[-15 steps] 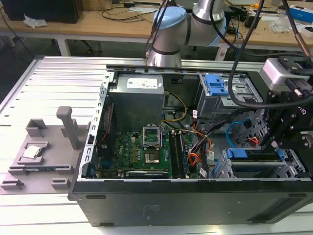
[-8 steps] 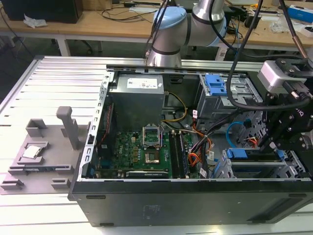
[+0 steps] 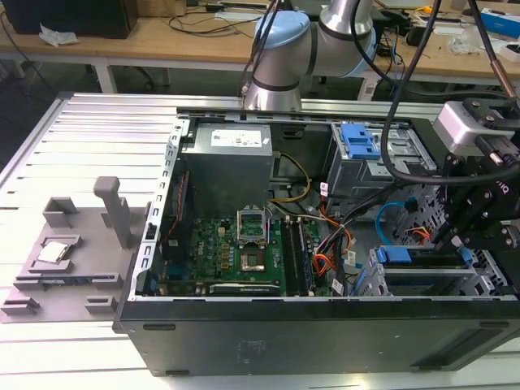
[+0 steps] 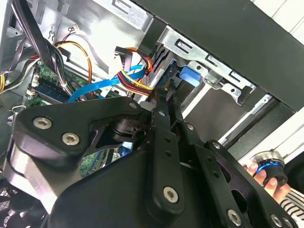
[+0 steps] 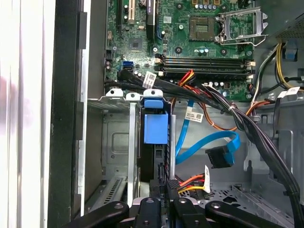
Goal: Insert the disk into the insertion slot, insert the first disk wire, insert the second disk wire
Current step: 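Insert the first disk wire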
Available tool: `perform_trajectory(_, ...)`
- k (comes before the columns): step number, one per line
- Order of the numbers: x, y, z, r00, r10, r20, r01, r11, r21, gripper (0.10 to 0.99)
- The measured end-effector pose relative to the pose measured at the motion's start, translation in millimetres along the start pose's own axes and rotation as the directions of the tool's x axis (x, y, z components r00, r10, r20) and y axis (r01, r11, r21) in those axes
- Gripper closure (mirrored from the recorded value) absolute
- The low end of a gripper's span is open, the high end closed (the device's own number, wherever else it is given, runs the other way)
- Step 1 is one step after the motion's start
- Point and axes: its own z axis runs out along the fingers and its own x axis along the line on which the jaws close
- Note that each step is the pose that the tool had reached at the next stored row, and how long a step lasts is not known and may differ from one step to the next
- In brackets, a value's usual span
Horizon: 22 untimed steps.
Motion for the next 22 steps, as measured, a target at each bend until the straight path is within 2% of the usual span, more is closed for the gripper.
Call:
perform_trajectory(4,-0.1,0.0,-0.1,0.9999,0.009,0.0062,-0.009,1.0000,0.000,0.918)
perform_trajectory(13,2.3,0.8,1.1,0.9998,0.020,0.0065,-0.020,0.9998,0.000,0.918)
perform_trajectory(22,2.3,-1.5,4.3,0.9998,0.019,0.0068,-0.019,0.9998,-0.001,0.918)
